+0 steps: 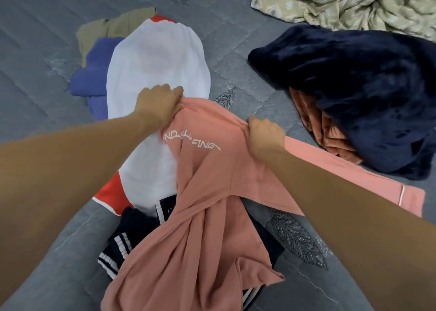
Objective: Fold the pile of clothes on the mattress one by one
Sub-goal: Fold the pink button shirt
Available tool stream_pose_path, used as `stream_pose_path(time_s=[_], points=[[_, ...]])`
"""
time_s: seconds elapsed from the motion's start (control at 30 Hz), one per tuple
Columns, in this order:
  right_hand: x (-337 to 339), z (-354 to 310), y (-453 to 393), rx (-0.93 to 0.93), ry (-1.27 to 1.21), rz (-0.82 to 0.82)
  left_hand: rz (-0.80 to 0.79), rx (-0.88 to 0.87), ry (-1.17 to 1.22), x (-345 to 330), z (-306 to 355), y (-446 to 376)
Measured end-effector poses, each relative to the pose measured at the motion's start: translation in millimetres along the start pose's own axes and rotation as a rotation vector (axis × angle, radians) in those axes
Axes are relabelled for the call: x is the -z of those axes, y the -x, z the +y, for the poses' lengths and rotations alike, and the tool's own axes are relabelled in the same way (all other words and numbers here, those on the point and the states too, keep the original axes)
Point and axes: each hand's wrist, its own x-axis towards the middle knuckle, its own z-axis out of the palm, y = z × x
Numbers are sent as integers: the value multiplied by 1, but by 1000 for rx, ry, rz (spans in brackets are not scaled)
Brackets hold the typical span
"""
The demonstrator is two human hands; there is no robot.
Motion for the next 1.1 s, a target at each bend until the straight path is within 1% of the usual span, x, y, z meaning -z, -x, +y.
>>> stream_pose_path(time_s=[0.03, 0.07, 0.1, 0.13, 0.17, 0.2, 0.23, 0.27, 0.3, 0.33, 0.37, 0.4, 0.43, 0.47, 0.53, 0.57, 0.63, 0.7, 0.77, 0.83, 0.9, 0.97, 1.03, 1.1], points=[[1, -2, -4, 17, 12, 2, 60, 54, -17, -3, 2, 5], [0, -4, -6, 26, 16, 2, 151, 65, -21, -2, 6, 13], [-1, -7, -6, 24, 11, 8, 255, 19, 8, -1, 13, 23], [0, -10, -4, 8, 0, 32, 348, -73, 72, 0, 22, 36], [1, -14, 0, -11, -21, 101, 400, -181, 149, -1, 33, 52], [1, -18, 9, -18, -29, 201, 396, -275, 222, -6, 42, 67], [3, -25, 21, -11, -49, 310, 341, -341, 266, -12, 49, 83], [2, -33, 37, 34, -119, 381, 252, -376, 272, -22, 55, 97], [-3, -40, 57, 124, -218, 381, 164, -374, 262, -34, 59, 109], [-12, -47, 79, 243, -309, 315, 92, -342, 259, -44, 61, 118], [-24, -51, 100, 352, -354, 210, 46, -302, 264, -50, 63, 122], [-37, -53, 116, 417, -350, 129, 24, -267, 288, -50, 64, 124], [-46, -51, 124, 428, -330, 81, 16, -236, 321, -47, 67, 125], [-51, -51, 130, 394, -338, 66, 28, -197, 372, -42, 70, 129], [-44, -57, 138, 293, -408, 95, 84, -97, 505, -34, 77, 146], [-36, -63, 148, 274, -450, 123, 93, -56, 558, -31, 79, 164], [-25, -73, 183, 284, -518, 132, 51, -27, 619, -30, 83, 209], [-24, -78, 230, 309, -535, 57, -10, -15, 628, -32, 83, 256], [-33, -78, 276, 296, -547, -45, -48, 5, 602, -32, 79, 294], [-41, -67, 309, 235, -515, -110, -45, 12, 561, -30, 79, 324], [-40, -55, 333, 174, -466, -143, -17, 35, 550, -27, 79, 351], [-34, -43, 351, 163, -432, -149, -54, 131, 587, -26, 79, 374], [-28, -34, 363, 197, -363, -169, -145, 286, 655, -25, 80, 391], [-28, -24, 367, 239, -319, -176, -183, 423, 735, -23, 84, 405]])
